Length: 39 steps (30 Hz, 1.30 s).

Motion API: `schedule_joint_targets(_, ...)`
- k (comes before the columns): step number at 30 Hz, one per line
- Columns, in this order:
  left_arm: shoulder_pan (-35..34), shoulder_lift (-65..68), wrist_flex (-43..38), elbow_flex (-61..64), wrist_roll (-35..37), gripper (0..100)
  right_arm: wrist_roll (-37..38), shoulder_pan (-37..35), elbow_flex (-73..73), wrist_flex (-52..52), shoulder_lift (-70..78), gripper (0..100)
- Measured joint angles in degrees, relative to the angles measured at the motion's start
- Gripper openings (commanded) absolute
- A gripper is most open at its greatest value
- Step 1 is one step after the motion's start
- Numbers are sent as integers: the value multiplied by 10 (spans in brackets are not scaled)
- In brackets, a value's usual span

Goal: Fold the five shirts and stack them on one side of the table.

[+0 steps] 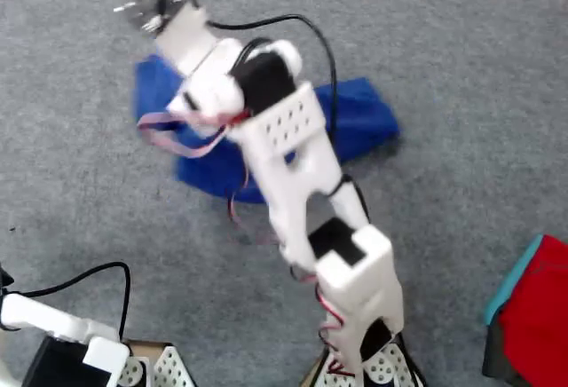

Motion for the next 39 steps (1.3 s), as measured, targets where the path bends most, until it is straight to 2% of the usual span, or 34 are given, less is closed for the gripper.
schedule_joint_targets(5,0,0,0,0,0,253,0,-111,0,-55,-51,5)
schedule_joint_targets(9,0,0,0,0,0,253,0,-174,0,-144,-57,5)
schedule_joint_targets(14,0,0,0,0,0,253,0,-171,0,-222,-57,5)
schedule_joint_targets(17,0,0,0,0,0,253,0,-120,0,-228,-57,5)
schedule_joint_targets(28,0,0,0,0,0,253,8,173,132,-182,2,5)
schedule_joint_targets(39,2,0,0,0,0,253,226,395,287,-119,96,5)
